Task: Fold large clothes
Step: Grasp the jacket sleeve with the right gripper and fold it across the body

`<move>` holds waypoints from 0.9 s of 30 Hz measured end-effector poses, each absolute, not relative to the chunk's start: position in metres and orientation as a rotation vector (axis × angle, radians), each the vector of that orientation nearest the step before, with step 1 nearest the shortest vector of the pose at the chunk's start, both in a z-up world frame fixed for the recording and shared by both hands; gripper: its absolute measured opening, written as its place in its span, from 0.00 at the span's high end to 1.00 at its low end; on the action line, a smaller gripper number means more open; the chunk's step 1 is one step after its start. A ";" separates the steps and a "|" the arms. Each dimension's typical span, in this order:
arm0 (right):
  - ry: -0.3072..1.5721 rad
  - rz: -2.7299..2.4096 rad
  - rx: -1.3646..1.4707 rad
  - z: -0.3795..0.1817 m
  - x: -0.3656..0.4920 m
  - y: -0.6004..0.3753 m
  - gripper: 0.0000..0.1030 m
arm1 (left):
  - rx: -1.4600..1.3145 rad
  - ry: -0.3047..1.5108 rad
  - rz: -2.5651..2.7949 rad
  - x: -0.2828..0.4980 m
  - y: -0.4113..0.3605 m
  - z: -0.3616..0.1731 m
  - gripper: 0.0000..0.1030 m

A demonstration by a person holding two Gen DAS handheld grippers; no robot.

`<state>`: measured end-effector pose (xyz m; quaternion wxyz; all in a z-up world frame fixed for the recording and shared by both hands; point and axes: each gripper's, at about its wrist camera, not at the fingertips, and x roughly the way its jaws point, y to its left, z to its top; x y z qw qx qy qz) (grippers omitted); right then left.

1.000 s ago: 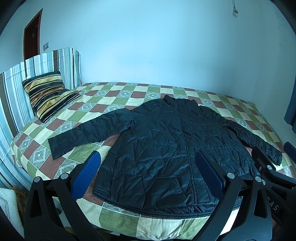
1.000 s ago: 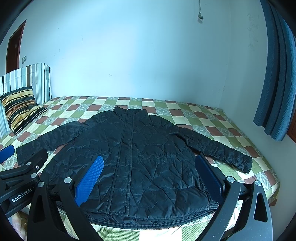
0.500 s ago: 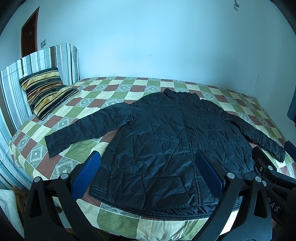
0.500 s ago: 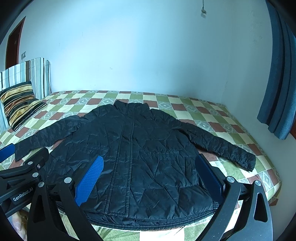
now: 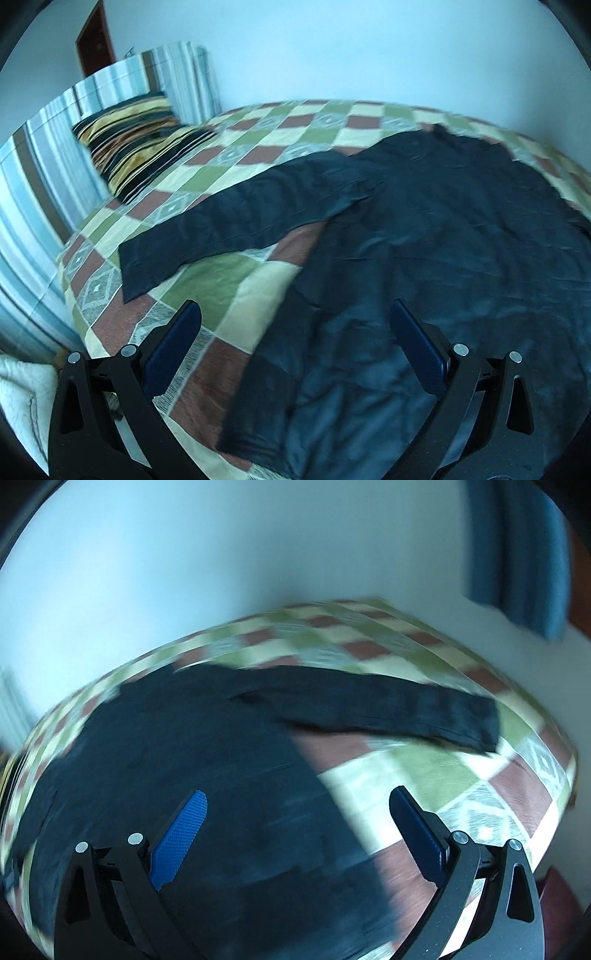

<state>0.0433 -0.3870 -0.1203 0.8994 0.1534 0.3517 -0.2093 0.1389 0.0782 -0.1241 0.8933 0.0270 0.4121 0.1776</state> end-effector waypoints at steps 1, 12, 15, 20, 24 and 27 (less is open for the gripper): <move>0.724 -0.478 0.361 -0.125 0.043 -0.418 0.05 | 0.055 0.868 0.389 0.144 0.085 -0.128 0.02; 0.720 -0.795 0.733 -0.179 0.016 -0.627 0.41 | 0.082 0.953 0.594 0.186 0.130 -0.165 0.02; 0.721 -0.776 0.779 -0.191 0.020 -0.639 0.40 | 0.099 0.967 0.617 0.192 0.132 -0.171 0.02; 0.751 -0.775 0.822 -0.210 0.031 -0.649 0.36 | 0.106 0.979 0.640 0.198 0.135 -0.180 0.02; 0.758 -0.790 0.785 -0.216 0.046 -0.649 0.34 | 0.103 0.994 0.651 0.200 0.138 -0.189 0.02; 0.753 -0.791 0.763 -0.216 0.056 -0.648 0.53 | 0.098 1.001 0.657 0.200 0.139 -0.194 0.02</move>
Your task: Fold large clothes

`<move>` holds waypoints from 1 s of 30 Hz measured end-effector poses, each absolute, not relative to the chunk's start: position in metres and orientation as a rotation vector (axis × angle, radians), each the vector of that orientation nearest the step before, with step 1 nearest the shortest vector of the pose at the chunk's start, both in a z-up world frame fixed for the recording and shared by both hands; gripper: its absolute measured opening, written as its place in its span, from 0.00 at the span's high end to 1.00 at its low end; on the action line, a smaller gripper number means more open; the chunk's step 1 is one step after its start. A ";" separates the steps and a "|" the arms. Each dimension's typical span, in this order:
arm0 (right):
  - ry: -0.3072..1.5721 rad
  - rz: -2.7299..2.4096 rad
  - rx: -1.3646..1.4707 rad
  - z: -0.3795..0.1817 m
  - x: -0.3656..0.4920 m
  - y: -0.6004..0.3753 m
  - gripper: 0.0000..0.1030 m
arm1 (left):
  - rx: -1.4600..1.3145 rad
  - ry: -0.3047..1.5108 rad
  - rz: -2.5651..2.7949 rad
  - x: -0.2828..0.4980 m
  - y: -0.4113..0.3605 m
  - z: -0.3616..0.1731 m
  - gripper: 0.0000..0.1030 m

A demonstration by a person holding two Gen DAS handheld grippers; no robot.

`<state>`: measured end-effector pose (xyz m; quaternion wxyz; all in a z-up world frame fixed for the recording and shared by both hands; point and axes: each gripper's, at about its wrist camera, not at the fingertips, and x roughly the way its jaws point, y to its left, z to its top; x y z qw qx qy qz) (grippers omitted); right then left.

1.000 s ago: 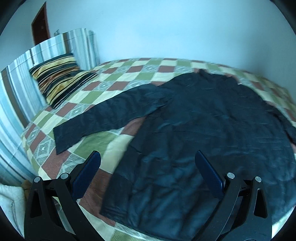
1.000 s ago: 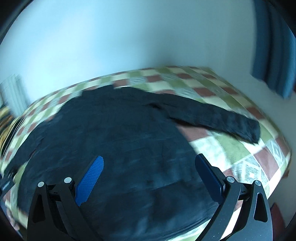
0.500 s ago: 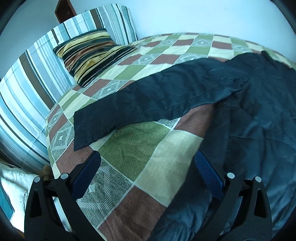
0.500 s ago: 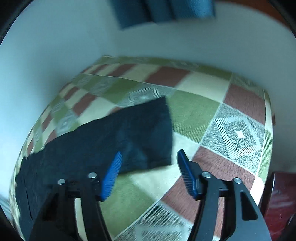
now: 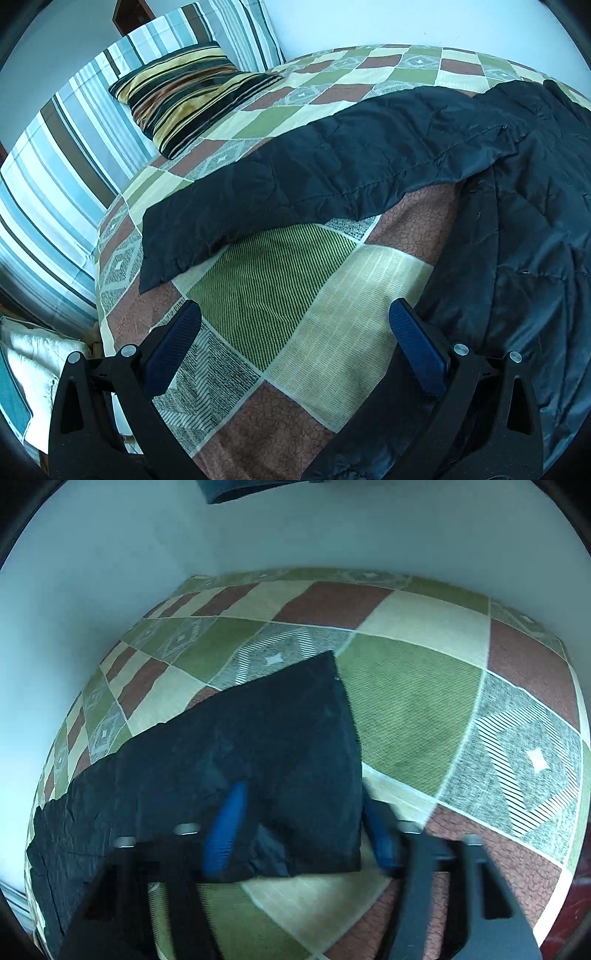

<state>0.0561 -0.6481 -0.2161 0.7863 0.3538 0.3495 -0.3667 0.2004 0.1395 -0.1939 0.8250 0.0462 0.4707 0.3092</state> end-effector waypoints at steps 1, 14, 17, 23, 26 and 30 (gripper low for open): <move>0.754 -0.790 0.763 -0.217 0.059 -0.650 0.59 | 0.100 1.002 0.657 0.201 0.140 -0.195 0.02; 0.540 -0.533 0.597 -0.106 0.137 -0.553 0.93 | 0.089 0.974 0.654 0.198 0.140 -0.203 0.02; 0.538 -0.431 0.484 -0.084 0.178 -0.495 0.93 | 0.090 0.966 0.655 0.197 0.140 -0.204 0.02; 0.570 -0.239 0.348 -0.073 0.247 -0.389 0.94 | 0.083 0.964 0.652 0.197 0.140 -0.205 0.02; 0.592 -0.171 0.318 -0.079 0.270 -0.350 0.94 | 0.074 0.965 0.647 0.197 0.141 -0.205 0.02; 0.633 -0.084 0.279 -0.093 0.298 -0.302 0.94 | 0.072 0.965 0.646 0.198 0.141 -0.205 0.02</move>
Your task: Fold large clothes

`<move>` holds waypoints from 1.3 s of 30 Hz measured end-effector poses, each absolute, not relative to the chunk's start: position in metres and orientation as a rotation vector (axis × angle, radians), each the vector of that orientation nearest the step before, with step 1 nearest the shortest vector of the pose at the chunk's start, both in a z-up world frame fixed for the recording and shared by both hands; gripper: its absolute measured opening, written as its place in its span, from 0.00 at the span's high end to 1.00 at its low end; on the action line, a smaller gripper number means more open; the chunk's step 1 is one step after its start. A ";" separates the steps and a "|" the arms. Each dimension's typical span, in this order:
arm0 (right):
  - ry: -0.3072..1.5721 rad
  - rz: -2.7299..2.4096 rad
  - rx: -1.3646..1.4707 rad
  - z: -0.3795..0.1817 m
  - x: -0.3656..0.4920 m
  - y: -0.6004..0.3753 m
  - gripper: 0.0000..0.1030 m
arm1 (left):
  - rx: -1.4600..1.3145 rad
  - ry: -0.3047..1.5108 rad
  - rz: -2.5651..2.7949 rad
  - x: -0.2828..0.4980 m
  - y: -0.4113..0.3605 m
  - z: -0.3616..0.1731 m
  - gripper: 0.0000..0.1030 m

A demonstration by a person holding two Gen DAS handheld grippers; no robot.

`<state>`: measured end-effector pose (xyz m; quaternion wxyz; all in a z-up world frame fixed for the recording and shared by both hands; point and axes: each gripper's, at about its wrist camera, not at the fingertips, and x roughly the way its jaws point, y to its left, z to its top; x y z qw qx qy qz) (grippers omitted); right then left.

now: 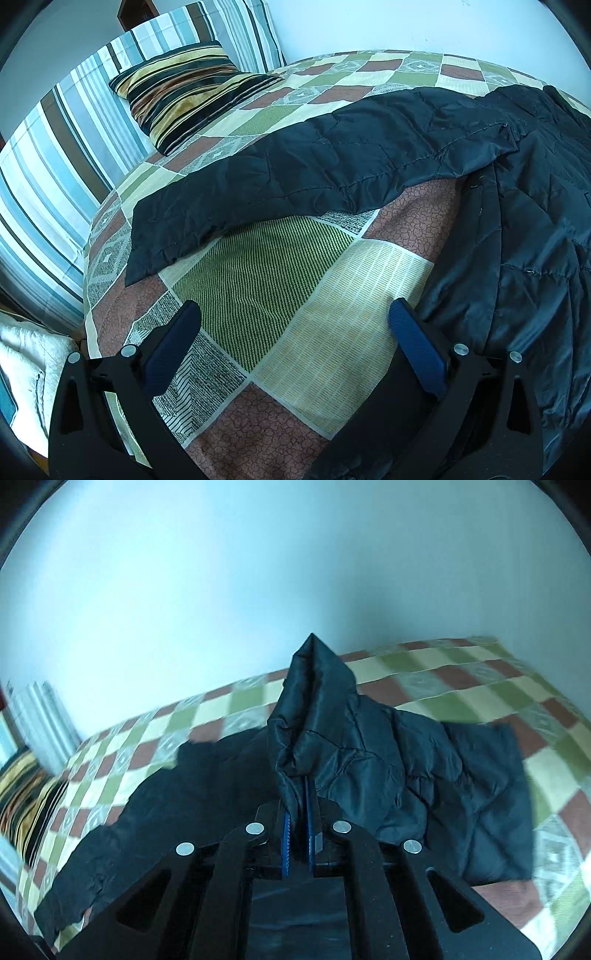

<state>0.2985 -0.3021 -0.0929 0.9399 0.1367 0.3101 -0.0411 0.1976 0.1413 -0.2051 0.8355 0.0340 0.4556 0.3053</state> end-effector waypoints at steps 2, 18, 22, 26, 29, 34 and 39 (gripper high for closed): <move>0.651 -0.048 0.268 -0.099 0.304 -0.288 0.94 | 0.074 0.965 0.647 0.197 0.141 -0.205 0.02; 0.865 0.225 0.072 -0.170 0.331 -0.134 0.94 | 0.072 0.962 0.647 0.198 0.141 -0.205 0.02; 0.944 0.267 0.027 -0.197 0.336 -0.110 0.94 | 0.072 0.963 0.647 0.198 0.141 -0.205 0.02; 0.975 0.277 -0.008 -0.211 0.339 -0.098 0.94 | 0.077 0.964 0.648 0.198 0.140 -0.205 0.02; 0.954 0.295 -0.027 -0.203 0.335 -0.097 0.87 | 0.077 0.963 0.647 0.198 0.140 -0.205 0.02; 0.891 0.348 0.017 -0.168 0.308 -0.115 0.70 | 0.077 0.963 0.647 0.197 0.140 -0.205 0.02; 0.789 0.249 0.052 -0.130 0.276 -0.189 0.70 | 0.075 0.963 0.646 0.198 0.140 -0.205 0.02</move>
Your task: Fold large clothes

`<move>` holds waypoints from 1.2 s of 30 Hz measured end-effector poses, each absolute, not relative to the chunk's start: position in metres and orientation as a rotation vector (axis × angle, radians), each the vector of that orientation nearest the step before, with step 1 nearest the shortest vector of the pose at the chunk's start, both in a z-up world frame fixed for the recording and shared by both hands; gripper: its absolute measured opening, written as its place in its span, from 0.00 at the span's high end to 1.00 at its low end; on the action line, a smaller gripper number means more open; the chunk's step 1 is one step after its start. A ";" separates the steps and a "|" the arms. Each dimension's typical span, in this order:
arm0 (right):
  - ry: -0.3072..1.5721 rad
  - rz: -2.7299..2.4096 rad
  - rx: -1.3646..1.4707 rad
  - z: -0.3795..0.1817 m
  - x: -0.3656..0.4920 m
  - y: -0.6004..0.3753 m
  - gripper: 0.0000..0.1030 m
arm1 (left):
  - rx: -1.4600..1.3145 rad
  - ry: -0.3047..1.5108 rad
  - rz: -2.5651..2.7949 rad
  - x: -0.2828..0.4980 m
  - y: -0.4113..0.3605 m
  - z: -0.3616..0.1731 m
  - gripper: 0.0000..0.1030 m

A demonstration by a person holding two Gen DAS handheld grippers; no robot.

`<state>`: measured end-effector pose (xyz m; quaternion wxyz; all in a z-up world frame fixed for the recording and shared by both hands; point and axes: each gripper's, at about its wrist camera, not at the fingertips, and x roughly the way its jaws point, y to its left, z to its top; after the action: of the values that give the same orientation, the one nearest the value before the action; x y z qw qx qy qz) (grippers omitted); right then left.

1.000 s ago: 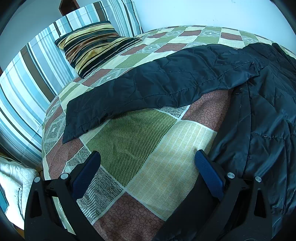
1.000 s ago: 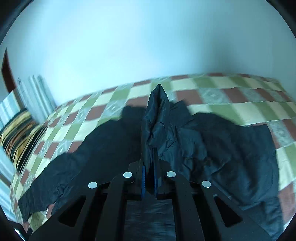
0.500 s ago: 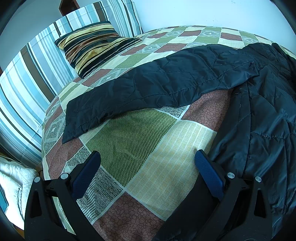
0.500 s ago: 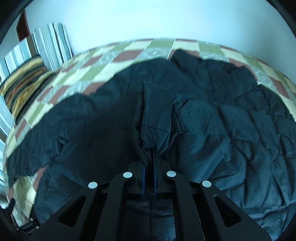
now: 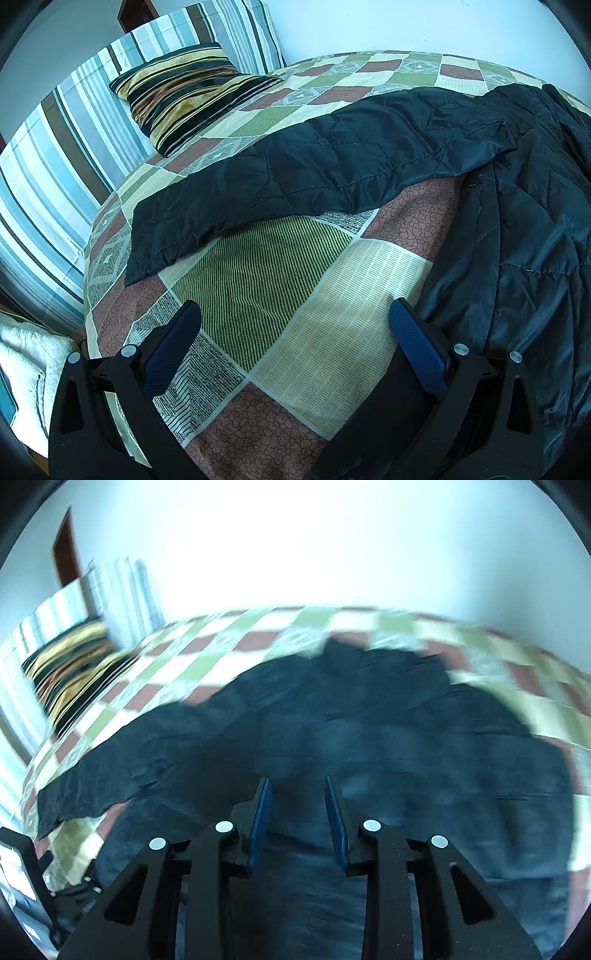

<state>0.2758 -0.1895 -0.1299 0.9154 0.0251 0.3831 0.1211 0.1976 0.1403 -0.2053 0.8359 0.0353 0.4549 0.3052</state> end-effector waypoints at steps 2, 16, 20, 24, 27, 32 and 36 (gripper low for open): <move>0.774 0.139 0.050 -0.129 0.270 -0.233 0.70 | 0.075 0.963 0.646 0.198 0.140 -0.205 0.02; 0.922 -0.232 0.017 -0.228 0.288 -0.364 0.72 | 0.113 0.965 0.663 0.198 0.136 -0.207 0.02; 0.904 -0.234 0.015 -0.230 0.288 -0.366 0.72 | 0.112 0.966 0.662 0.199 0.137 -0.208 0.02; 0.887 -0.233 0.019 -0.229 0.279 -0.367 0.71 | 0.111 0.965 0.662 0.199 0.137 -0.208 0.02; 0.852 -0.234 0.015 -0.219 0.271 -0.365 0.55 | 0.112 0.965 0.662 0.198 0.136 -0.208 0.02; 0.798 -0.273 0.048 -0.196 0.241 -0.368 0.26 | 0.100 0.966 0.656 0.198 0.137 -0.210 0.02; 0.822 -0.343 0.041 -0.193 0.206 -0.382 0.25 | 0.099 0.967 0.656 0.198 0.137 -0.210 0.02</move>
<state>0.2058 -0.3816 -0.1926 0.9023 0.0199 0.3976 -0.1657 0.1977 0.1374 -0.2099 0.8331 0.0468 0.4561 0.3093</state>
